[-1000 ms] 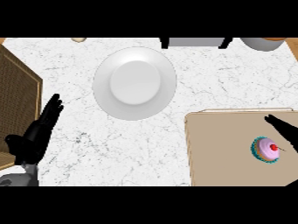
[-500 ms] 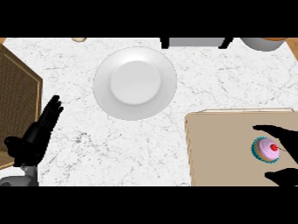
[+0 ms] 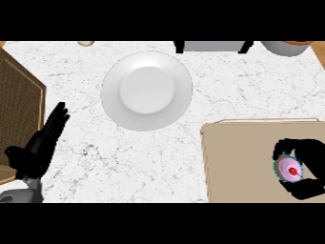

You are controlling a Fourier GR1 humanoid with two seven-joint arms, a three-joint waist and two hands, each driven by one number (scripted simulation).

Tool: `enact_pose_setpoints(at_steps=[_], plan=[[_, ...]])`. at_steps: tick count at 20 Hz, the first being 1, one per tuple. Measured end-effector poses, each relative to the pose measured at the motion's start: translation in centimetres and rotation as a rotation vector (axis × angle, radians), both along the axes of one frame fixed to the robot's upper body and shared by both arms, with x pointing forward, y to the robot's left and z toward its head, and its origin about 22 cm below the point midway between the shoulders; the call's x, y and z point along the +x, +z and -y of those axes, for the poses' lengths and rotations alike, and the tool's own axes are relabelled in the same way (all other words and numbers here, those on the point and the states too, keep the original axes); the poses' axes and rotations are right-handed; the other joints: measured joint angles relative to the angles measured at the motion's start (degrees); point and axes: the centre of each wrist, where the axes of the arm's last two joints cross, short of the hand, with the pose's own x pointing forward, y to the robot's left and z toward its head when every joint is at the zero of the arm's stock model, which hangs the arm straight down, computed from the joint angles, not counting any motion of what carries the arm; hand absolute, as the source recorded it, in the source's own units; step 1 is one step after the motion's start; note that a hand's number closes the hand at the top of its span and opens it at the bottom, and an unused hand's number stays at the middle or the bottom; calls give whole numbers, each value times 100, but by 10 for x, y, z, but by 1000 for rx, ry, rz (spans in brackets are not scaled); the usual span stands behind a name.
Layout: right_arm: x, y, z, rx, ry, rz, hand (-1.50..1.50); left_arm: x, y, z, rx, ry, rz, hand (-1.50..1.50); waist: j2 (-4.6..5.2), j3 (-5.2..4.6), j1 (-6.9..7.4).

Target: Pick the cupcake from the tray and place it in the plate

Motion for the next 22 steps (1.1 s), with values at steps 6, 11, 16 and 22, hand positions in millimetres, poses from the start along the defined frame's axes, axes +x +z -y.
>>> enact_pose_setpoints(at_steps=[6, 11, 16, 22], plan=[[33, -7, 9, -16, 2, 116, 150, 5, 4, 5, 1, -3, -3, 0, 6, -7, 38], [85, -1, 7, -8, -51, 221, 150, 9, 5, 3, -1, -10, 4, 0, 39, 19, 106], [103, 19, -1, 39, -16, 319, 150, 6, 0, 0, -6, -1, -3, 0, 27, 27, 49], [102, 62, -10, 93, 17, 451, 150, 1, 3, -1, -1, 6, -8, 0, 11, 28, 3]])
